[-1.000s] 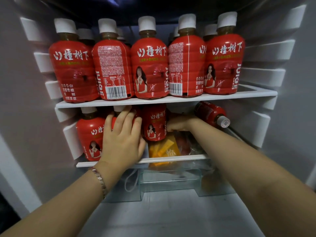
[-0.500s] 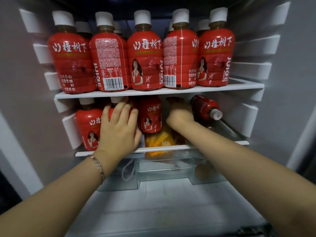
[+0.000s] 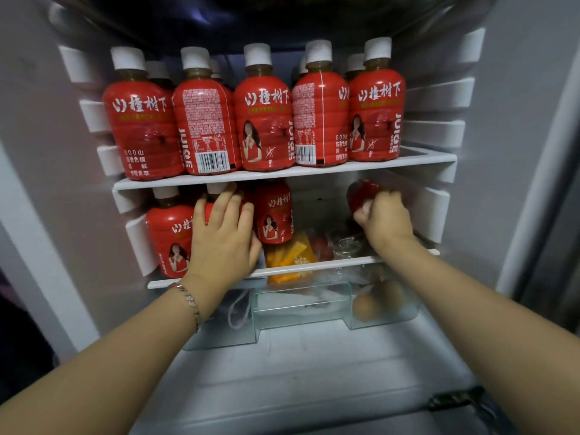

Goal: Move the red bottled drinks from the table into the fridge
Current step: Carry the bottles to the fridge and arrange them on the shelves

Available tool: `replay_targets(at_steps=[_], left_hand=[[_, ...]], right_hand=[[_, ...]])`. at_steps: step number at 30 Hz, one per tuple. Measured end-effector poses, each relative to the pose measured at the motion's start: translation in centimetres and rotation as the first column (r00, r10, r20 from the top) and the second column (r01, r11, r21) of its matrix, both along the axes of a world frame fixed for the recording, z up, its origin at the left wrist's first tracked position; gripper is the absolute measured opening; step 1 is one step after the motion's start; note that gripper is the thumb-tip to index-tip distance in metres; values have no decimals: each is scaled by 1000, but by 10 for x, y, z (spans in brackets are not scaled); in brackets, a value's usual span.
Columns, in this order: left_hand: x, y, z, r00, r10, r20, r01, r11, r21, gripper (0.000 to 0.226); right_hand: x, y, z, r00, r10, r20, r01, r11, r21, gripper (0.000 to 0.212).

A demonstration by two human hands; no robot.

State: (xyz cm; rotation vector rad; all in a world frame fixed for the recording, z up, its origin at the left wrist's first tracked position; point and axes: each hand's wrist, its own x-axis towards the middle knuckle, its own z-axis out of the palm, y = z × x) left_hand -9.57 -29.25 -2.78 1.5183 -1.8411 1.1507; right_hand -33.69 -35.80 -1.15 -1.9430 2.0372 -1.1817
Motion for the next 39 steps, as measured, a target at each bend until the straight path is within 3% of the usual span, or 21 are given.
replay_targets(at_steps=[2,4,9,12,15,19,23,26,28,30,32,35,39], left_hand=[[1,0,-1,1000,-7,-6,7,1000,-3,45],[1,-1,-1,1000,-11,-8,10,1000,-11,45],[1,-2,-2,1000,-30,-9,29,999,-29,46],[1,-2,-2,1000,-30,-7,30,999,-39,46],[1,-2,-4,999,-42,-3,42,998,-49,46],[2,-3,-2,998,-55,9,56,997,-52,47],[2,-1,-2,999,-13,32,14,1000,-22,40],[1,-1,-3,998,-17,55,18,1000,-16,46],[3,-1,-3,997,-36,68,38,999,-23,52],[4,-1,-3,996,-57,73,59,998,-23,50],[3,0,-3,996,-70,63,71,997,-14,43],[3,1,-2,994,-111,12,111,994,-2,44],[8,5,0,978,-210,-2,210,977,22,48]], right_hand=[[9,19,-2,974,76,215,-11,957,-290,31],[18,35,-5,922,179,344,28,855,-518,27],[32,49,2,917,212,338,111,678,-726,34],[41,47,22,882,347,318,21,645,-764,34],[46,45,14,894,385,230,-107,681,-724,24],[46,41,-18,855,377,356,-121,813,-570,25],[61,35,-22,892,338,300,-205,894,-398,19],[68,36,-27,947,167,274,-93,960,-263,32],[70,40,-22,958,24,285,-17,999,-30,48],[75,45,-15,970,25,242,-76,976,203,70],[86,50,-8,972,75,222,-144,938,315,89],[98,54,-4,931,93,352,-207,930,303,95],[97,58,-10,807,154,570,-235,970,70,64]])
